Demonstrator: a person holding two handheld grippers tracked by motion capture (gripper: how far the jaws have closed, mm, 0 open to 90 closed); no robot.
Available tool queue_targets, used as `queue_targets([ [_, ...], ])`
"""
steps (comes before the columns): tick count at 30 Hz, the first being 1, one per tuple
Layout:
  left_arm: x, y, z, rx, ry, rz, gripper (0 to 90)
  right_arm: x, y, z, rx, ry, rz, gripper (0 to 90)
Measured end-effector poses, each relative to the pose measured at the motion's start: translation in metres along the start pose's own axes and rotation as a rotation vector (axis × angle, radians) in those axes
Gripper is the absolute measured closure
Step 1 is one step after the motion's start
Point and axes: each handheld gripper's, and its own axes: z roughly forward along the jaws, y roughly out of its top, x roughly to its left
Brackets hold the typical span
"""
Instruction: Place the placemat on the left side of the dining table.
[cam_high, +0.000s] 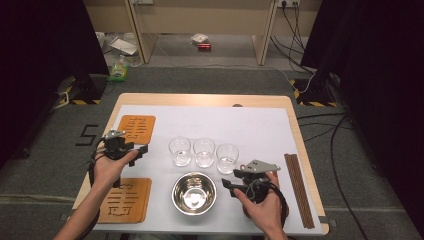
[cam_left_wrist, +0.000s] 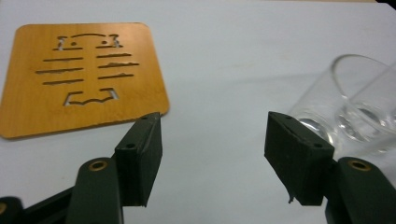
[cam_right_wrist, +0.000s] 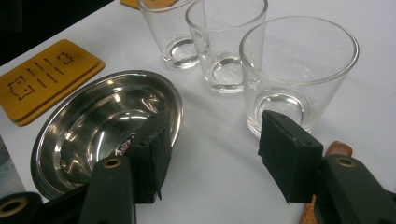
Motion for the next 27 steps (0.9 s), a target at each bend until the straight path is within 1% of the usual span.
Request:
queue_targets([
  [4,-0.019,-0.009,-0.005,0.019,-0.045,0.035,36.1,-0.001,0.0,-0.001,-0.002,-0.004,0.001,44.2],
  [6,-0.027,-0.012,-0.006,0.027,-0.089,0.034,36.1,-0.002,0.0,-0.001,-0.003,-0.004,0.003,44.2],
  [7,-0.029,-0.014,-0.007,0.028,-0.099,0.038,36.1,-0.002,0.0,-0.001,-0.004,-0.005,0.003,44.2],
  [8,-0.034,-0.016,-0.008,0.027,-0.106,0.05,36.1,-0.002,-0.001,-0.001,-0.003,-0.006,0.003,44.2],
  [10,-0.039,-0.019,-0.009,0.031,-0.122,0.057,36.2,-0.002,-0.001,-0.002,-0.003,-0.007,0.004,44.2],
  [16,-0.057,-0.029,-0.014,0.049,-0.165,0.095,36.1,-0.004,-0.001,-0.002,-0.006,-0.008,0.006,44.2],
  [22,-0.073,-0.039,-0.016,0.064,-0.209,0.117,36.1,-0.003,-0.001,-0.001,0.0,-0.007,0.008,44.2],
  [27,-0.083,-0.046,-0.015,0.075,-0.228,0.132,36.2,-0.004,-0.001,-0.002,-0.003,-0.008,0.01,44.2],
])
